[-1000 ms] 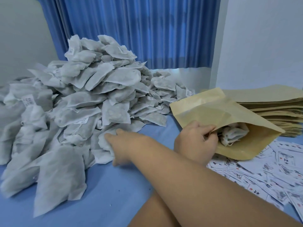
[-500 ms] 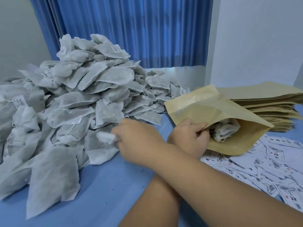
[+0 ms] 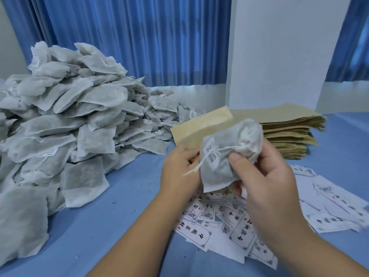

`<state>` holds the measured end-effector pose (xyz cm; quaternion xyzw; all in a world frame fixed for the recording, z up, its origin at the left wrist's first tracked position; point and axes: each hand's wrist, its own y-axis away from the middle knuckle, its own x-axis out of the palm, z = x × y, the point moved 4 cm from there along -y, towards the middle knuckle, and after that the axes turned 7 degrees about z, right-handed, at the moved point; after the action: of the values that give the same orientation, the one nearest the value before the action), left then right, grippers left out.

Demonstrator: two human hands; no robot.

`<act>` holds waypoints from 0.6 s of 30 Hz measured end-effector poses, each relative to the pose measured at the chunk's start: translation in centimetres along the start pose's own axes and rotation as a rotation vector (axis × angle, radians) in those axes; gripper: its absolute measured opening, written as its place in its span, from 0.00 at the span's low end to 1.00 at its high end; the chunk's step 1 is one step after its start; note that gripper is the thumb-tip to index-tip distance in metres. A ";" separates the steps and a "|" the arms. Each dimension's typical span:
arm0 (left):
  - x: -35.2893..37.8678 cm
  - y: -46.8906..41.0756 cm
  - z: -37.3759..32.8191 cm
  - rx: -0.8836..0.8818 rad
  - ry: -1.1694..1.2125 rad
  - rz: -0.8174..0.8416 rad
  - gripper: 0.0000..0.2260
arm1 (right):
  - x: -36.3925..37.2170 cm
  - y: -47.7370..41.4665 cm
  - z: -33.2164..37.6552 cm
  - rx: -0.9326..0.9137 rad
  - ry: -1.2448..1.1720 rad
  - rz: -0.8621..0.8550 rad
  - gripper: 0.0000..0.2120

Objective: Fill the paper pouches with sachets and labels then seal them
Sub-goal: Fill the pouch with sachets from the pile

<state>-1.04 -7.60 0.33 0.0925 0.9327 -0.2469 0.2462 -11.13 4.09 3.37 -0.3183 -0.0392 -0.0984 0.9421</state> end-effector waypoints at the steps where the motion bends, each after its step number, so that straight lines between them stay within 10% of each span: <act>1: -0.1 0.1 -0.1 0.012 0.028 -0.044 0.14 | -1.0 0.2 -0.1 0.019 -0.048 -0.060 0.09; 12: -0.4 0.7 -1.0 0.133 0.262 -0.133 0.18 | -2.6 0.4 0.8 -0.456 1.051 0.062 0.07; 18: -0.1 1.2 -1.5 0.159 0.285 -0.119 0.14 | -1.0 -0.8 -1.7 -0.178 1.408 0.197 0.07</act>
<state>-1.20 -5.85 1.00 0.0903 0.9395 -0.3186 0.0881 -12.23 2.63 2.35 -0.2567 0.6153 -0.1976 0.7186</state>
